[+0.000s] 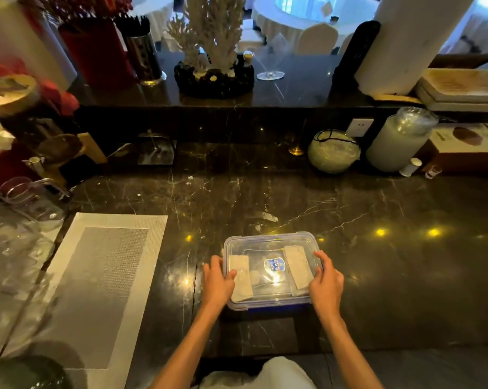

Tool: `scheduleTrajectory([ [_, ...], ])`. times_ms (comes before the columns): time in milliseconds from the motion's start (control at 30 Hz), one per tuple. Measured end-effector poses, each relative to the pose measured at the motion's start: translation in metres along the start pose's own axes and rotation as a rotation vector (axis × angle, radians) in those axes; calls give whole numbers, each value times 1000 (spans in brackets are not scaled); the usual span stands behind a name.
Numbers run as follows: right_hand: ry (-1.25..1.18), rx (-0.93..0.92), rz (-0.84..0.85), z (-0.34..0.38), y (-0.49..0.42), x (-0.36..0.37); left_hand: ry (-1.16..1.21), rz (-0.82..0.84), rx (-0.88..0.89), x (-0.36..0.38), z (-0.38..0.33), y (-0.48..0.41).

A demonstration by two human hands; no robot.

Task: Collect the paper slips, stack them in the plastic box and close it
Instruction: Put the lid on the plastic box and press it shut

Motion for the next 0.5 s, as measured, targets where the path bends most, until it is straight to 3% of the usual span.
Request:
scheduleTrajectory([
  [333,84,-89,119,-7,-18,-8,58,115,26,11,7,-7],
  [400,221,-90,194,2,-27,-10,45,112,28,12,8,-7],
  [500,576,-242,254,21,-45,-2,18,77,34,12,10,-10],
])
Point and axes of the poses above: each hand's wrist, its own y-axis away from the middle knuckle, its own x-axis out of the palm, z = x × y, the point moved 4 cm from there along -y, towards the middle knuckle, and after that the axes turned 9 degrees about -x, right-handed, at the moved point
